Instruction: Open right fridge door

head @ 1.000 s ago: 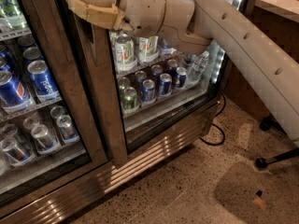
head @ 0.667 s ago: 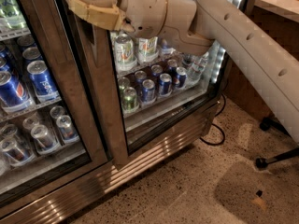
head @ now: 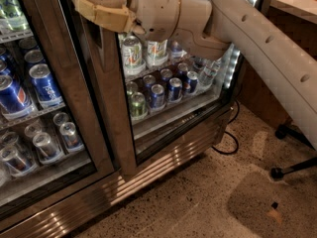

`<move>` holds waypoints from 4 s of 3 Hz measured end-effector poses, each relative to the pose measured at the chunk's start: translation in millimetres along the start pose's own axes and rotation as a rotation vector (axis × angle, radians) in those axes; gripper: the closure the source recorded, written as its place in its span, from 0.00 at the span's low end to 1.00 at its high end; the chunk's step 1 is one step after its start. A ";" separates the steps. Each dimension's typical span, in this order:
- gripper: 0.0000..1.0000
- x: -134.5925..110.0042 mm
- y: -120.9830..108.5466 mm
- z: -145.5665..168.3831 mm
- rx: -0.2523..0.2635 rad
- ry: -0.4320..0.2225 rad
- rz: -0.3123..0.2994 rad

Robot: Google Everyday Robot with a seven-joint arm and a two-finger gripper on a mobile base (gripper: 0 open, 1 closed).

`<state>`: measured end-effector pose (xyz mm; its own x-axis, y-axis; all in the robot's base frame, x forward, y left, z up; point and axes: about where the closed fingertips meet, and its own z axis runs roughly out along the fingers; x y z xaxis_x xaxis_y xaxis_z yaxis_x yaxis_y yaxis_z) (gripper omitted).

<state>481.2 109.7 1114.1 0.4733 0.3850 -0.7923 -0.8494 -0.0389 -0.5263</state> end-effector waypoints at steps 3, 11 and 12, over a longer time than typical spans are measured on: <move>1.00 -2.7 2.5 -3.5 0.002 0.000 0.004; 1.00 -12.7 21.4 -11.9 0.037 -0.009 0.045; 1.00 -13.4 20.6 -13.2 0.037 -0.009 0.045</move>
Offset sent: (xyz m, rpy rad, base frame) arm -0.2221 0.0214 0.0177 -0.0068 0.1740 -0.0284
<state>460.4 91.6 1109.8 0.4326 0.3924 -0.8117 -0.8778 -0.0221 -0.4784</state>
